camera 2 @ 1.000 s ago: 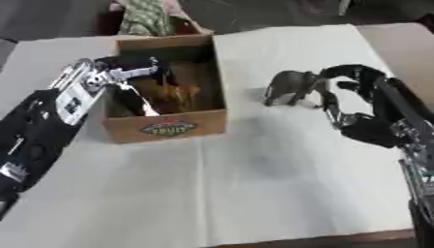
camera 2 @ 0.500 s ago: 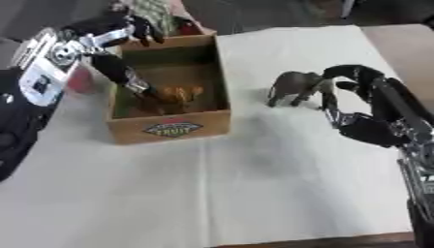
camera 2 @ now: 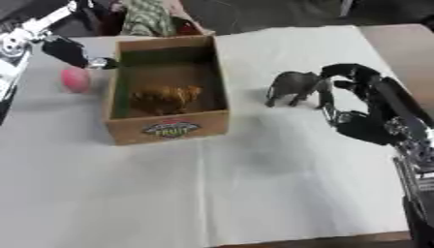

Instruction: Pick up objects on the table and place them in the box.

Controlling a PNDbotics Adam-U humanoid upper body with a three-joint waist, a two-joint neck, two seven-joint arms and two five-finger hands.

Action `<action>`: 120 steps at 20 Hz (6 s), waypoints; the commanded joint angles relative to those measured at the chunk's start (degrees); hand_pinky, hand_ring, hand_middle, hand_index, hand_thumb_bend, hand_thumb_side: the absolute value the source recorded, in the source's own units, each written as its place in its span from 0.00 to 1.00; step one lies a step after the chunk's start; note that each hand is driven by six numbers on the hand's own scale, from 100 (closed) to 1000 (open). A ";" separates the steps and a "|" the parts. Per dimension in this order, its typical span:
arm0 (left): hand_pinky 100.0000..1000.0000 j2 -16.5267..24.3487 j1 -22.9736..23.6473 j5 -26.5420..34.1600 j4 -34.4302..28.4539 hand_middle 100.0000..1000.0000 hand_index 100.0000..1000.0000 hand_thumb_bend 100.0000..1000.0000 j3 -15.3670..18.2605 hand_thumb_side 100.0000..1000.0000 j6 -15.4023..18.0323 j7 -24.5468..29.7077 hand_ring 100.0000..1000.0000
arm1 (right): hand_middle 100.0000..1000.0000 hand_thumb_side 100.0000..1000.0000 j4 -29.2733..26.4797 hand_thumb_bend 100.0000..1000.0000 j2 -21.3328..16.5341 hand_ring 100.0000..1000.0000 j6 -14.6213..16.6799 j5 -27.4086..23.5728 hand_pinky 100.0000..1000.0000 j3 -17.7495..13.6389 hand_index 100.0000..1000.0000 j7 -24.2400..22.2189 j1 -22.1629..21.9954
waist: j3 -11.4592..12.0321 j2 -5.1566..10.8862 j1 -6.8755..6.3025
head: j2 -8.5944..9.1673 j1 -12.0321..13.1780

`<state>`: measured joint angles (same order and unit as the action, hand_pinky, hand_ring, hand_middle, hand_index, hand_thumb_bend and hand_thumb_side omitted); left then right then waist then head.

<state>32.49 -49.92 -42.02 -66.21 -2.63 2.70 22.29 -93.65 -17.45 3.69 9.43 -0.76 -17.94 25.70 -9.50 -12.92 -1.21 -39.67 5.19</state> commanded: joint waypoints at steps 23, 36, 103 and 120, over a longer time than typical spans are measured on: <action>0.74 0.27 0.36 -3.70 13.65 0.66 0.79 0.65 2.35 0.23 -10.58 -12.70 0.57 | 0.72 0.07 -0.50 0.00 -1.40 0.95 0.12 0.09 0.89 -0.90 0.79 0.56 0.51 | 0.02 0.46 0.61 | 0.88 -0.70; 0.69 -1.74 0.43 -4.91 15.49 0.53 0.71 0.44 1.82 0.08 -10.02 -14.36 0.46 | 0.72 0.07 -0.49 0.00 -1.20 0.95 0.11 0.02 0.89 -0.99 0.79 0.61 0.48 | -0.28 0.16 0.68 | 1.03 -0.76; 0.70 -4.25 11.67 28.13 -23.89 0.51 0.70 0.63 8.33 0.44 -11.00 -15.13 0.37 | 0.76 0.01 6.79 0.00 -14.16 0.95 3.72 4.85 0.90 -0.04 0.82 4.93 12.10 | 4.97 -0.49 1.49 | 1.36 -4.44; 0.70 -8.09 30.70 39.92 -39.59 0.49 0.69 0.61 11.82 0.41 -13.92 -26.11 0.36 | 0.77 0.06 27.00 0.00 -19.57 0.94 10.57 12.67 0.90 6.04 0.85 0.96 21.05 | 6.66 -0.03 1.53 | 0.54 -4.66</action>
<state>23.64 -18.86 -2.60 -104.20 8.35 -11.14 -3.38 -67.37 -35.93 13.59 20.97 5.46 -16.80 45.46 -2.84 -14.10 0.31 -38.81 0.42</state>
